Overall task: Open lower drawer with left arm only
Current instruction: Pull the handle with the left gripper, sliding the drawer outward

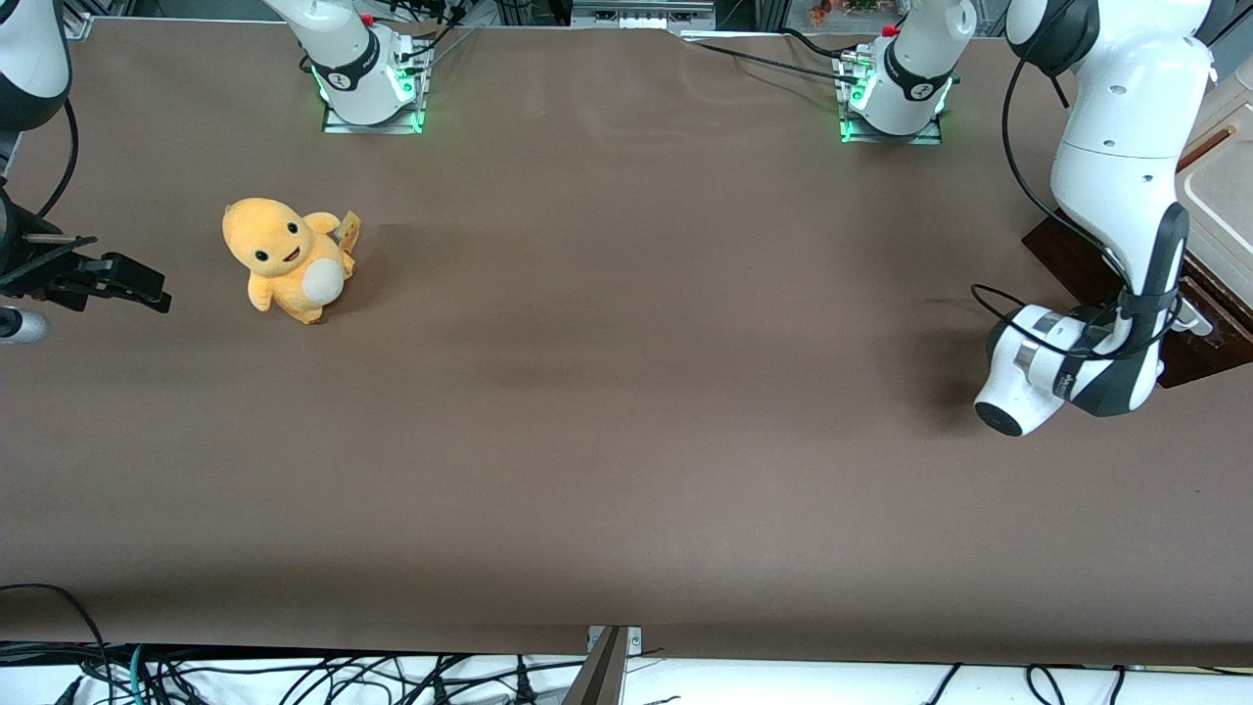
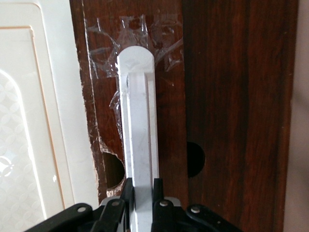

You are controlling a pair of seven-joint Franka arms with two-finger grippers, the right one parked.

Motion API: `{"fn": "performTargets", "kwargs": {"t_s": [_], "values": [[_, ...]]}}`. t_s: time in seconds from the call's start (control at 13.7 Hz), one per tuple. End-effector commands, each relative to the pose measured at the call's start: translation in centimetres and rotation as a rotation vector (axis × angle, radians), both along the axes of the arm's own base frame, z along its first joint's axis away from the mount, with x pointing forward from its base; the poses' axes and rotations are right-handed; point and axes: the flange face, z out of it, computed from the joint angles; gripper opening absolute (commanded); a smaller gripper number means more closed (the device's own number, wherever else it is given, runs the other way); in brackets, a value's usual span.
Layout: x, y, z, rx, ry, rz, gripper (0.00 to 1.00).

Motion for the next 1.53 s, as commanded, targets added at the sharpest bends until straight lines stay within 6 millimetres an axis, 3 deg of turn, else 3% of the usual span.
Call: {"fn": "performTargets", "kwargs": {"t_s": [0.0, 0.66, 1.46], "values": [[1.0, -2.1, 0.0, 0.006, 0.017, -0.060, 0.04], [1.5, -5.6, -0.6, 0.008, 0.017, -0.117, 0.04], [2.3, -7.4, -0.2, 0.007, 0.008, -0.152, 0.04]]}}
